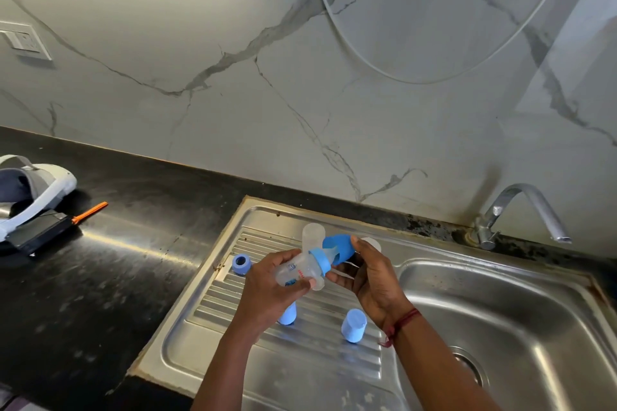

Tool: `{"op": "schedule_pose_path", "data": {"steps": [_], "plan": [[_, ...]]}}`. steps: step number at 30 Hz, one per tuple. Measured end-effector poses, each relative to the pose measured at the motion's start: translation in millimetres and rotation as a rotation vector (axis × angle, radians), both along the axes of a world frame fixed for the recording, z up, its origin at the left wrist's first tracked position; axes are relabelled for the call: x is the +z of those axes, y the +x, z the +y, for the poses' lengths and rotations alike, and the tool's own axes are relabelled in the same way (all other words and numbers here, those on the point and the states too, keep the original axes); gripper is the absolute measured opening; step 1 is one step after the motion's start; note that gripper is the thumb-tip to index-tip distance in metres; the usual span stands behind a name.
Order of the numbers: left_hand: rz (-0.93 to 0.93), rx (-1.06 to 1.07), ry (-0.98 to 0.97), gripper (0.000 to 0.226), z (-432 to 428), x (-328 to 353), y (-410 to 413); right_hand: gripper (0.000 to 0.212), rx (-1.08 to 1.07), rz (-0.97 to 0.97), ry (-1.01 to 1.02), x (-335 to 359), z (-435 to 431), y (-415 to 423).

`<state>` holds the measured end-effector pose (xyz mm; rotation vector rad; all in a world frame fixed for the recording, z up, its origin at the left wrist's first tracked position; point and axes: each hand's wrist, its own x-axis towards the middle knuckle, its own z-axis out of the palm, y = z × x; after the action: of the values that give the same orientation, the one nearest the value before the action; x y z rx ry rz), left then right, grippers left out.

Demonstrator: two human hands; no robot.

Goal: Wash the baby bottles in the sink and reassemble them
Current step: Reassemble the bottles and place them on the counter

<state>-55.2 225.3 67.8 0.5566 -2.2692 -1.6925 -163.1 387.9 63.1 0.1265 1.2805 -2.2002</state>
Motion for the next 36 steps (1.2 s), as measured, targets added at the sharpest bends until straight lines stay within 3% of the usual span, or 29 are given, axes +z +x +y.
{"op": "schedule_pose_path", "data": {"steps": [5,13,19,25,36], "plan": [[-0.017,0.0,-0.06,0.051,8,-3,-3,0.033,-0.027,-0.035,-0.022,-3,1,7],[-0.001,0.023,-0.143,0.056,14,-10,-7,0.031,-0.047,0.065,0.048,-4,-3,13],[-0.001,0.045,-0.12,0.058,11,-12,-7,0.04,-0.047,0.108,0.068,2,-5,15],[0.001,0.049,-0.121,0.057,10,-14,-7,0.027,-0.04,0.13,0.087,0,-6,16],[0.032,0.089,-0.112,0.053,12,-15,-8,0.027,-0.028,0.203,0.167,-1,-12,19]]}}
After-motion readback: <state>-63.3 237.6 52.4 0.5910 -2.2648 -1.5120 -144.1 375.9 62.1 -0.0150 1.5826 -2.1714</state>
